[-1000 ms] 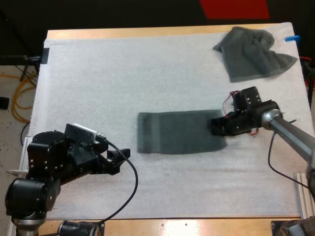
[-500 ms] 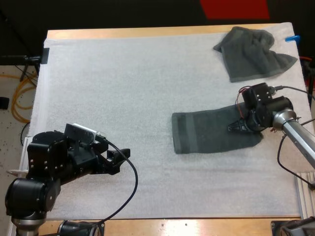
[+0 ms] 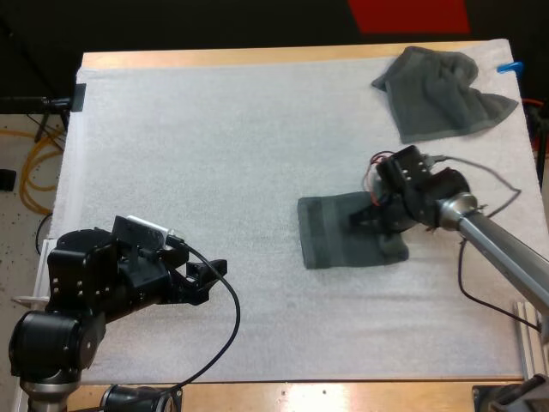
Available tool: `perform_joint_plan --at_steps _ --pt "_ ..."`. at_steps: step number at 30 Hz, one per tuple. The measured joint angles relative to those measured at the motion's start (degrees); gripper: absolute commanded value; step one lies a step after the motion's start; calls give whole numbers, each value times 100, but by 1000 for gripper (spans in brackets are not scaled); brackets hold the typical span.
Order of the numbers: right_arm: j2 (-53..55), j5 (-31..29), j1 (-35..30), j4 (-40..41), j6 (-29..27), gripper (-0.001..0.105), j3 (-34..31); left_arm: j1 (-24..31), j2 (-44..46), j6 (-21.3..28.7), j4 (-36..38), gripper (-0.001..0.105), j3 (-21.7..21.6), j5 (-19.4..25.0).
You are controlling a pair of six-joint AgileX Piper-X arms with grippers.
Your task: Pick towel from pile fold and stack
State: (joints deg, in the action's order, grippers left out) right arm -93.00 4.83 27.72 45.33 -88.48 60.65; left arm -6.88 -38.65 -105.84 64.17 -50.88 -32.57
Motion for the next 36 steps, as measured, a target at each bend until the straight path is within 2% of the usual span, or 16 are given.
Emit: perform_joint_plan --at_steps 5,9,15,21,23,26,28,30,31,33,36 --pt "-516 839 141 -301 670 1 167 0 0 0 0 70 0 -114" --pt "-788 1290 218 -607 1072 1 276 0 0 0 0 70 0 -197" --pt "-1035 1923 292 -792 1267 1 276 0 0 0 0 70 0 -198" --pt "-1078 2005 400 -1101 1295 2 276 0 0 0 0 70 0 -198" --pt "-1078 2003 434 -1188 1366 8 276 0 0 0 0 70 0 -198" --pt "-1078 2003 479 -1218 1387 28 276 0 0 0 0 70 0 -198" --pt "-1078 2031 497 -1230 1387 53 276 0 0 0 0 70 0 -198" --pt "-1078 2104 496 -1230 1387 72 276 0 0 0 0 70 0 -203" --pt "-1078 2195 496 -1230 1387 77 276 0 0 0 0 70 0 -203" --pt "-1078 2388 496 -1245 1369 77 276 0 0 0 0 70 0 -203" --pt "-1024 2449 512 -1245 1328 71 276 0 0 0 0 70 0 -203"
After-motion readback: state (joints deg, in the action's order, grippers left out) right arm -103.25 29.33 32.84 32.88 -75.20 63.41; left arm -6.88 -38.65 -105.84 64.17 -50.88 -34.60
